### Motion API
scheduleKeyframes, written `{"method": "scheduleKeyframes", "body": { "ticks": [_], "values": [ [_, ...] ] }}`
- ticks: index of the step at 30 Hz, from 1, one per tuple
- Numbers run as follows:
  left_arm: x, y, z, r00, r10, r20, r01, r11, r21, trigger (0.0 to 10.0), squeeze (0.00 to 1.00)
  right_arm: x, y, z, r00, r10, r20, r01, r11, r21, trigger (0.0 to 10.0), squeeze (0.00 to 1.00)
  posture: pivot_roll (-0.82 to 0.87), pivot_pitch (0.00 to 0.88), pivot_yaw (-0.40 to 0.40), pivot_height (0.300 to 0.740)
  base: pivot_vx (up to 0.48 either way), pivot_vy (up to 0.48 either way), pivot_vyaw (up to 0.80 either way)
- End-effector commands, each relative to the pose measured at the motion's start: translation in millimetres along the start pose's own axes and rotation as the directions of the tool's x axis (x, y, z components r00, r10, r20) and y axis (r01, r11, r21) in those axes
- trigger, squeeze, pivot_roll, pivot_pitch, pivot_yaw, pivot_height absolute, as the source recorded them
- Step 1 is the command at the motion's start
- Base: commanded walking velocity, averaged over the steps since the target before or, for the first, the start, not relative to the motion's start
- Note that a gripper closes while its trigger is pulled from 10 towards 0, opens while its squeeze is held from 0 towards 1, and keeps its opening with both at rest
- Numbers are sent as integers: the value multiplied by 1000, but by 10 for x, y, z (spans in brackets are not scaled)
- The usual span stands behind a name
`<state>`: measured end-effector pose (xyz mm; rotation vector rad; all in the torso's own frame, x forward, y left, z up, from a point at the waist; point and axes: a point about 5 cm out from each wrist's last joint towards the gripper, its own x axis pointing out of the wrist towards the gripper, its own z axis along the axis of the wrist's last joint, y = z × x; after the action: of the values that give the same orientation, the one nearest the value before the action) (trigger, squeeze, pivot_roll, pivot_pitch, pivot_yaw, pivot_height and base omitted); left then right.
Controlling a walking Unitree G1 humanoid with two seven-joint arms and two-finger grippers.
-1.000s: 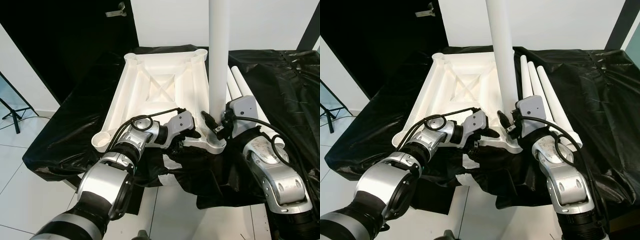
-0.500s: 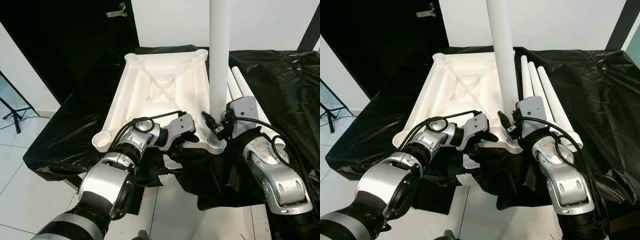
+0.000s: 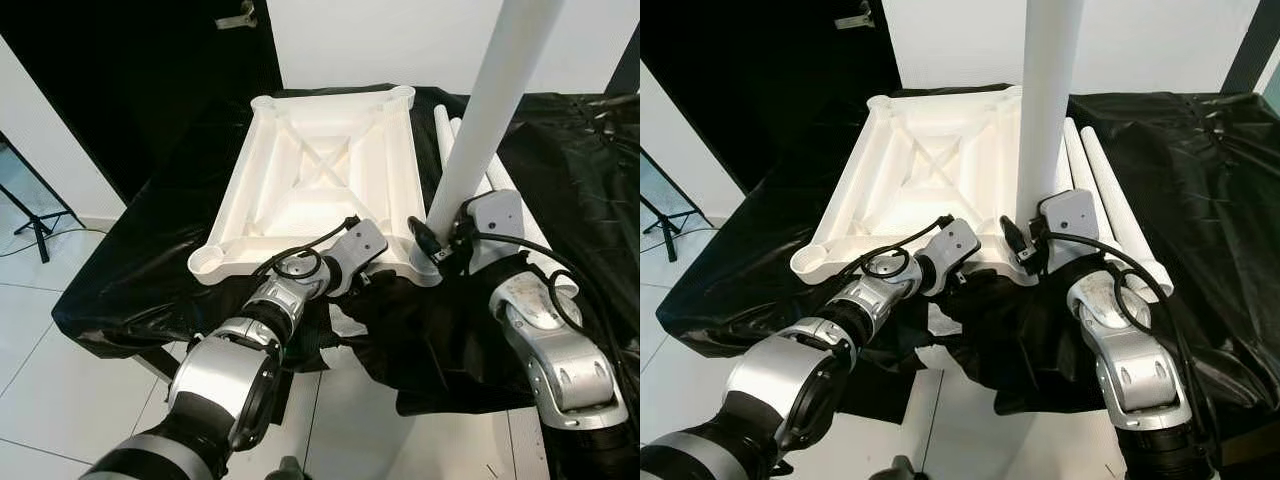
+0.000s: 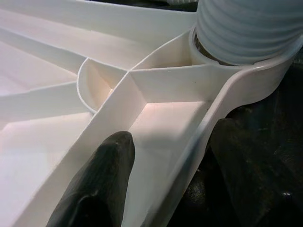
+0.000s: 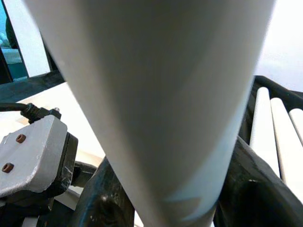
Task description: Building children table
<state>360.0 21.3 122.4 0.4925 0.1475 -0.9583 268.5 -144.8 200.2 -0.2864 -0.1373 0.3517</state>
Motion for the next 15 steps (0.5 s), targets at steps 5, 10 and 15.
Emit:
{"method": "scheduleKeyframes", "body": {
  "ticks": [5,10,15],
  "values": [
    [49,-173,-115,998,-40,-52,39,999,-14,10000,0,-18,26,-49,1000,14,-28,-13,999,33,10000,0,33,0,99,740,0,0,0],
    [27,-402,-201,948,-312,-59,311,950,-24,4863,0,-13,12,-48,1000,12,-28,-11,999,33,10000,0,36,0,97,740,0,0,0],
    [-71,-614,-272,795,-605,-45,605,796,-27,4039,0,1,4,-38,1000,12,-25,-11,999,31,10000,0,39,0,95,740,0,0,0]
  ]
}}
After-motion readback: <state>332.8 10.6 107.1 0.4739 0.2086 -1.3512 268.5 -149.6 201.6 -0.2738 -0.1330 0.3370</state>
